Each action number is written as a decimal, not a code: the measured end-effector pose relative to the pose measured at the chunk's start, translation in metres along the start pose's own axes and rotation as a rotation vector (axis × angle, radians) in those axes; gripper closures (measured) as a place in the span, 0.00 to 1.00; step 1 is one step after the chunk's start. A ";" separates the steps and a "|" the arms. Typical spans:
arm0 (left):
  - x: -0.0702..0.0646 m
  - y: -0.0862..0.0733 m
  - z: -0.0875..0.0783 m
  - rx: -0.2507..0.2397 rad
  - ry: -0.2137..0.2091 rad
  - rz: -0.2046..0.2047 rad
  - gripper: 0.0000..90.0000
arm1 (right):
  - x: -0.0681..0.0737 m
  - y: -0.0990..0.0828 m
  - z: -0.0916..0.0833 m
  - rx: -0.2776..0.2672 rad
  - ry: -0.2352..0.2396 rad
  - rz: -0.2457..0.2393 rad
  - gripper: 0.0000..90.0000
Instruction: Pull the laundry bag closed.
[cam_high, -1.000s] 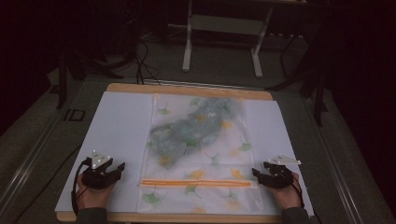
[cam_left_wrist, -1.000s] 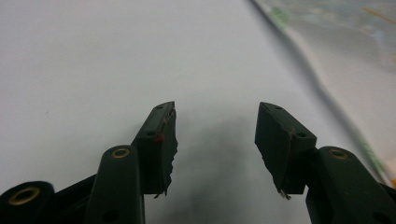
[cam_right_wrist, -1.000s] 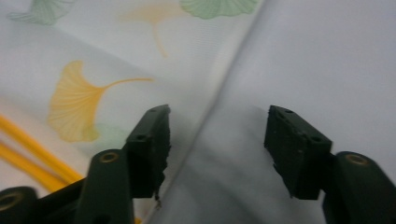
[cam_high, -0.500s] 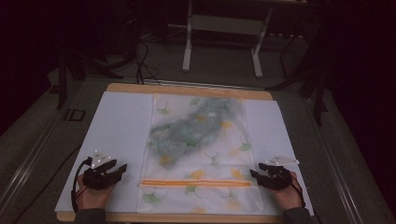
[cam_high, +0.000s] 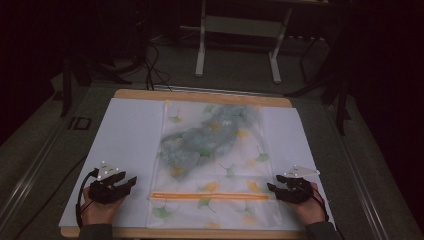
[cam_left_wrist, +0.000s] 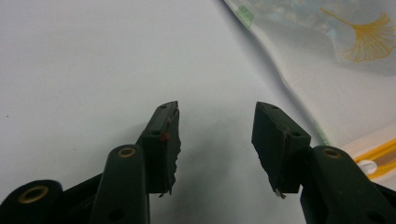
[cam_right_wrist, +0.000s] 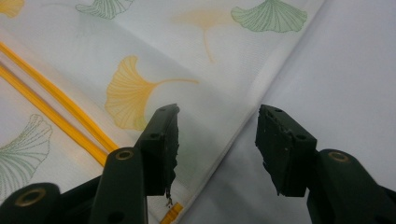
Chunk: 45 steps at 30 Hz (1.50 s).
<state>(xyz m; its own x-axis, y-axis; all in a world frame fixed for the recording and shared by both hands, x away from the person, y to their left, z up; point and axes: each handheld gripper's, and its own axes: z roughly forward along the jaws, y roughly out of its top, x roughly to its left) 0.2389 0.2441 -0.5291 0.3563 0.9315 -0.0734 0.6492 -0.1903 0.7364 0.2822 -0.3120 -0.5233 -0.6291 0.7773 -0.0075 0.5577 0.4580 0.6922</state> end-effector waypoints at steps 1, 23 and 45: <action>0.000 0.000 0.000 0.001 0.001 0.000 0.57 | 0.000 0.000 0.000 0.000 0.001 0.002 0.54; 0.006 0.000 -0.004 -0.006 0.008 0.003 0.56 | 0.017 0.011 0.005 -0.020 0.043 -0.054 0.53; 0.002 0.001 -0.004 -0.001 -0.012 0.015 0.57 | 0.046 0.037 0.012 -0.032 0.163 -0.171 0.56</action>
<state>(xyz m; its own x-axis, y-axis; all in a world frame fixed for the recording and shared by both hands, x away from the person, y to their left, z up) 0.2373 0.2471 -0.5259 0.3745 0.9245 -0.0704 0.6429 -0.2042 0.7382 0.2808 -0.2542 -0.5070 -0.7935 0.6085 -0.0118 0.4195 0.5610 0.7137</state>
